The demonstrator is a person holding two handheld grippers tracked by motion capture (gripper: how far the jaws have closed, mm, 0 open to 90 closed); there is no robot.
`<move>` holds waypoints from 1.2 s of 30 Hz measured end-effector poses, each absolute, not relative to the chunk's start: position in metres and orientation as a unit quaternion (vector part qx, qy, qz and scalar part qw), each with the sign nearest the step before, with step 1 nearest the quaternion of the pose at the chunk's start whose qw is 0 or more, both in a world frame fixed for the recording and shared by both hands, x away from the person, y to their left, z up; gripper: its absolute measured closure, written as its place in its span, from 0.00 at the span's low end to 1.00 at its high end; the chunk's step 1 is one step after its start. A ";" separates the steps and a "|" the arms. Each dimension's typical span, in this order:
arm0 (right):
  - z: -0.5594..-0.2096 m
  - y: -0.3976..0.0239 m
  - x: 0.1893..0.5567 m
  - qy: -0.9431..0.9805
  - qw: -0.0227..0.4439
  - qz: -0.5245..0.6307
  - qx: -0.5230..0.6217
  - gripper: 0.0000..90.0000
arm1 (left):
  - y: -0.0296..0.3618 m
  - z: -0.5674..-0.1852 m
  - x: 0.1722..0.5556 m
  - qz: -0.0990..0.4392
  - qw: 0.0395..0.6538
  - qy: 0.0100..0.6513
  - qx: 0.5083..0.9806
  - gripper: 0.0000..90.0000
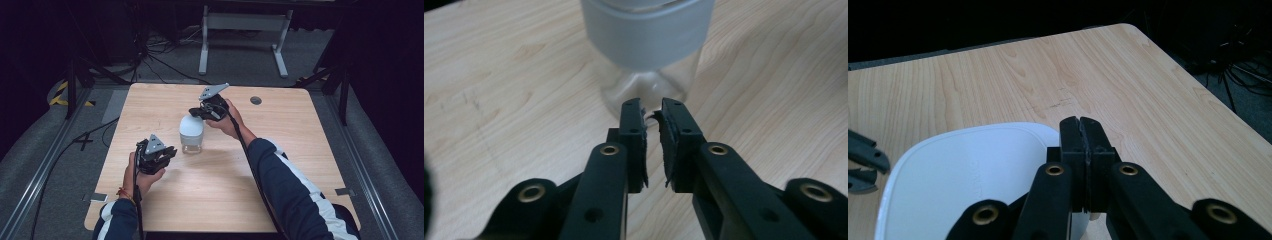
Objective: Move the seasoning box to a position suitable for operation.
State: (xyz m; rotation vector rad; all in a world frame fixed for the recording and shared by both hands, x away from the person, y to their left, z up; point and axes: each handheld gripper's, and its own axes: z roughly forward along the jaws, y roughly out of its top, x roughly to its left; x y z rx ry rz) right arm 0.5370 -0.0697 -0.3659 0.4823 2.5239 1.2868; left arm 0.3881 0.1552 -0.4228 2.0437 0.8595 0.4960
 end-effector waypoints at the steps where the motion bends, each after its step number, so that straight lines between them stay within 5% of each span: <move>1: -0.366 -0.070 0.537 0.870 0.136 0.443 0.166 1.00 | 0.154 -0.421 0.389 0.198 0.427 0.344 0.813 0.94; 21: -0.370 -0.074 0.540 0.867 0.135 0.446 0.177 1.00 | 0.142 -0.387 0.416 0.215 0.449 0.337 0.799 0.95; 36: -0.357 -0.120 0.511 0.878 0.190 0.411 0.155 0.99 | 0.138 -0.372 0.430 0.232 0.433 0.329 0.806 0.96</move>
